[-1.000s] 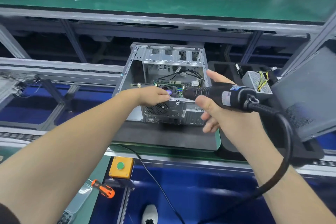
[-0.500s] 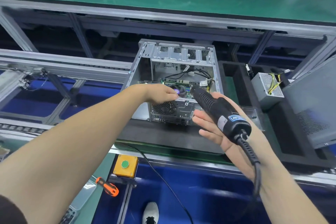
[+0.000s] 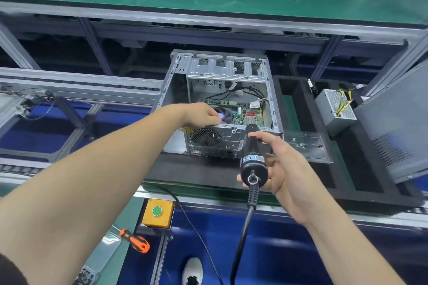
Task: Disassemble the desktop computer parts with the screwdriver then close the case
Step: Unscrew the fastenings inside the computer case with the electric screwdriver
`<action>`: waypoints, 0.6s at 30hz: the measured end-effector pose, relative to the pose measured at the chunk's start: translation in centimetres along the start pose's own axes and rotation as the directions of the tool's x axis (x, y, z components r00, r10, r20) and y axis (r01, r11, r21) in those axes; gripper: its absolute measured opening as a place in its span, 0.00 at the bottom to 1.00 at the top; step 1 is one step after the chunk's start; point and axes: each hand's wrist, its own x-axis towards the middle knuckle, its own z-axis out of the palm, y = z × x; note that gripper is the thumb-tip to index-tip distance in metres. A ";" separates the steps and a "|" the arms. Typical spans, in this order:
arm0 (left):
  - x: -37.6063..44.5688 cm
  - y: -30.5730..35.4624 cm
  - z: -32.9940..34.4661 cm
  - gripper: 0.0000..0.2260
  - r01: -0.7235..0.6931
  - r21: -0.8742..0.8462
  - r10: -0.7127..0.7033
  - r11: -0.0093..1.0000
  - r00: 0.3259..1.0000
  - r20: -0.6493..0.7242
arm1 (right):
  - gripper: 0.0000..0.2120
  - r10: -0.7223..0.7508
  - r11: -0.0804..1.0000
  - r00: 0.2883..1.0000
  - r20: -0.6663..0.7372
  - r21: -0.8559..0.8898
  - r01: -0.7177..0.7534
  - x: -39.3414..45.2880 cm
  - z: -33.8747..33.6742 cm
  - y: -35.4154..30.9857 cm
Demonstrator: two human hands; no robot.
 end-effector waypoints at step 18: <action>-0.4 1.0 0.8 0.12 -0.117 -0.033 0.113 0.993 0.987 -0.111 | 0.25 0.045 0.995 0.999 0.030 -0.094 -0.042 -1.5 0.4 1.4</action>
